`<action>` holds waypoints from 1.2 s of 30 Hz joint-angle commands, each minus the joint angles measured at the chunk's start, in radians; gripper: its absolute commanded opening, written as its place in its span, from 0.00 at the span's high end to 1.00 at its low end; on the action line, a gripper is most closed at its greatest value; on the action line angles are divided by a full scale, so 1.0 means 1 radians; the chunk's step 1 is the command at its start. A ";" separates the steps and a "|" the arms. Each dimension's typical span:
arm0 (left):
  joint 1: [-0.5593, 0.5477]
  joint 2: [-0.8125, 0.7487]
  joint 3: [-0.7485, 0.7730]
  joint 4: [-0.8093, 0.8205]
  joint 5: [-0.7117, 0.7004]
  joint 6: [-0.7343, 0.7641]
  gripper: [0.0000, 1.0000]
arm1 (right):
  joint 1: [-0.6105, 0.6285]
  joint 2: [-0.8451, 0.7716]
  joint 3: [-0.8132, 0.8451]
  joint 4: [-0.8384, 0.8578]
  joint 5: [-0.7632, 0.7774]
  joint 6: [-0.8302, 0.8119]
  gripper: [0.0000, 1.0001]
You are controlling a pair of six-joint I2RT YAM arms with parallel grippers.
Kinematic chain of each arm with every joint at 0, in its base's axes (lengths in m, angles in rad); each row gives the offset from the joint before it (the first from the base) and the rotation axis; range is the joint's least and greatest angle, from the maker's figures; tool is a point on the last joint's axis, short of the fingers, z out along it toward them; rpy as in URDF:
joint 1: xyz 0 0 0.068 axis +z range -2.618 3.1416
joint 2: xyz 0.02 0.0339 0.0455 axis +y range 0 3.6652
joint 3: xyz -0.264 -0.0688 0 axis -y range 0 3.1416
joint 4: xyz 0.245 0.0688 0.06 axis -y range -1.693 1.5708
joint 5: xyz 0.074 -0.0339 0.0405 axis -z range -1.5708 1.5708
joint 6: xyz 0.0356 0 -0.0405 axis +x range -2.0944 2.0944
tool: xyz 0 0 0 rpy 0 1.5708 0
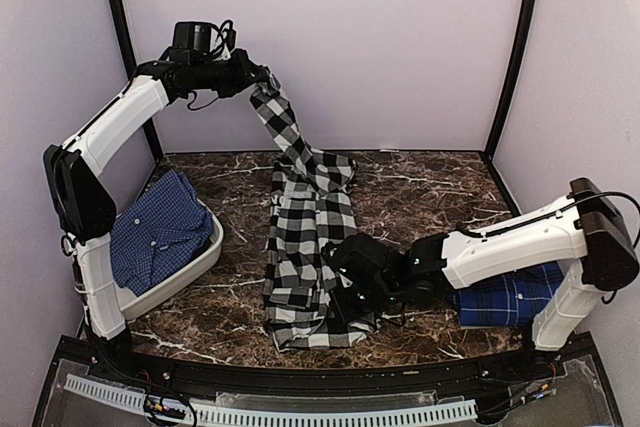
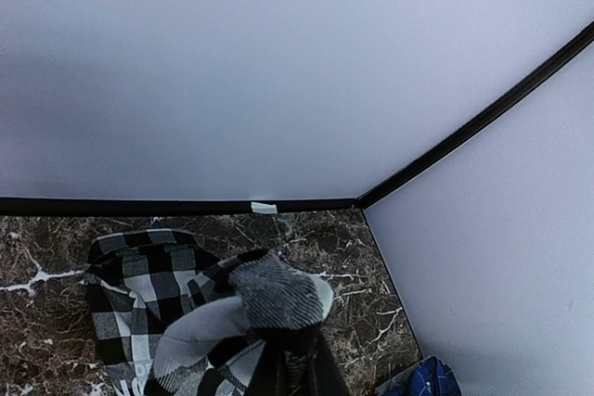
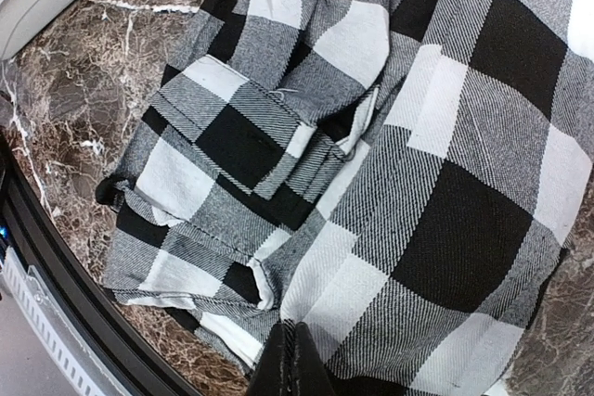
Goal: Fold and stack the long sleeve shirts
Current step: Fold the 1/3-folded shirt at the center of the board, then fold the sleeve of the rectangle-folded shirt.
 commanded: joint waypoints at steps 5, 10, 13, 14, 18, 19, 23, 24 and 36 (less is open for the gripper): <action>0.010 -0.002 -0.002 -0.015 0.007 0.028 1.00 | 0.011 0.060 0.035 0.068 -0.077 -0.022 0.97; 0.010 -0.015 -0.078 -0.002 0.007 0.032 1.00 | 0.008 0.029 0.026 0.060 -0.082 -0.030 0.74; 0.010 -0.027 -0.124 0.013 0.009 0.032 1.00 | -0.008 -0.036 0.022 0.028 -0.059 -0.031 0.66; 0.010 -0.033 -0.145 0.022 0.011 0.032 1.00 | -0.020 -0.059 0.016 0.019 -0.051 -0.030 0.66; 0.010 -0.044 -0.186 0.040 0.011 0.033 1.00 | -0.087 -0.159 -0.061 0.036 -0.057 -0.007 0.66; 0.010 -0.044 -0.190 0.041 0.007 0.033 1.00 | -0.107 -0.175 -0.089 0.052 -0.069 -0.002 0.67; 0.010 -0.042 -0.198 0.048 0.000 0.033 1.00 | -0.130 -0.169 -0.139 0.070 -0.099 0.003 0.71; 0.010 -0.041 -0.199 0.050 0.002 0.033 1.00 | -0.130 -0.158 -0.144 0.080 -0.115 0.004 0.73; 0.013 -0.030 -0.214 0.028 -0.041 0.051 1.00 | -0.054 -0.062 -0.246 0.134 -0.211 0.036 0.78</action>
